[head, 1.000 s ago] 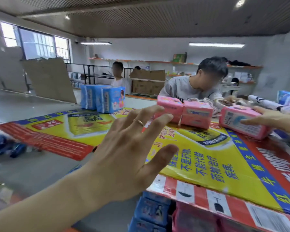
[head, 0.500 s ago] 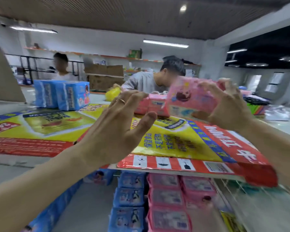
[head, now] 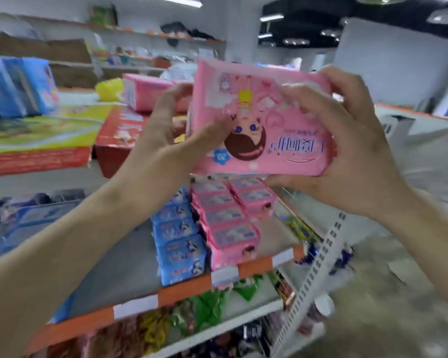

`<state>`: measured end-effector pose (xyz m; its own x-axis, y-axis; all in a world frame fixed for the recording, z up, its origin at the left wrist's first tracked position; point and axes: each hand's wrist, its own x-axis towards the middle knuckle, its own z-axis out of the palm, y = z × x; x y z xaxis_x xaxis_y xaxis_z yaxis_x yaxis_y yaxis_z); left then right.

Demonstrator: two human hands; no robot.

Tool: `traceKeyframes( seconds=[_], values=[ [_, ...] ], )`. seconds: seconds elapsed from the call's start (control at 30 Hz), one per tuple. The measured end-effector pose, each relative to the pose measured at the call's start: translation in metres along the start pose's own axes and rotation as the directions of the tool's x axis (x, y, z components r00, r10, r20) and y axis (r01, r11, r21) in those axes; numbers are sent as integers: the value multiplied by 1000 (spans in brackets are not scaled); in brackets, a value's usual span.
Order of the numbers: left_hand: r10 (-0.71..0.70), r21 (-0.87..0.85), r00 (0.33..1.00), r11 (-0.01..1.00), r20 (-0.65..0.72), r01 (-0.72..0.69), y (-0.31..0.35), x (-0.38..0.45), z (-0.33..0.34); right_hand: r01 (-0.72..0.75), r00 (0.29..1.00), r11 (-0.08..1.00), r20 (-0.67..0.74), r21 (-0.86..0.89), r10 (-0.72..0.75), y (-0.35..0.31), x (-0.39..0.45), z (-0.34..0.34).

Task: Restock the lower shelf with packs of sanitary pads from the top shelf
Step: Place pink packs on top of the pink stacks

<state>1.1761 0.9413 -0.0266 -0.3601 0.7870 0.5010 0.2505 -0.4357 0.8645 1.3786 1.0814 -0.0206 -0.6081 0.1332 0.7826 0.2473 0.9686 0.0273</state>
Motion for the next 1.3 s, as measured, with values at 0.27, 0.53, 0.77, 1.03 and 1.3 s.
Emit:
traceKeyframes(
  seconds=[0.27,0.53,0.77,1.03,1.3],
  values=[
    [12,-16,993,1000,120,-10,-20,-65,8,-329,933,852,280,407,226,-30,-47,-30],
    [-116,350,913,936,392,-31,-58,-110,34,-578,580,652,809,491,-95,-16,-94,13],
    [-259,137,963,959,71,247,-116,-166,53,-607,757,460,648,648,87,-1,-166,46],
    [-433,-347,868,875,-244,339,-148,-217,141,-554,738,-76,531,829,415,-13,-182,74],
    [-368,-86,801,924,-473,373,-134,-173,150,-642,606,-209,655,738,451,7,-220,77]
  ],
)
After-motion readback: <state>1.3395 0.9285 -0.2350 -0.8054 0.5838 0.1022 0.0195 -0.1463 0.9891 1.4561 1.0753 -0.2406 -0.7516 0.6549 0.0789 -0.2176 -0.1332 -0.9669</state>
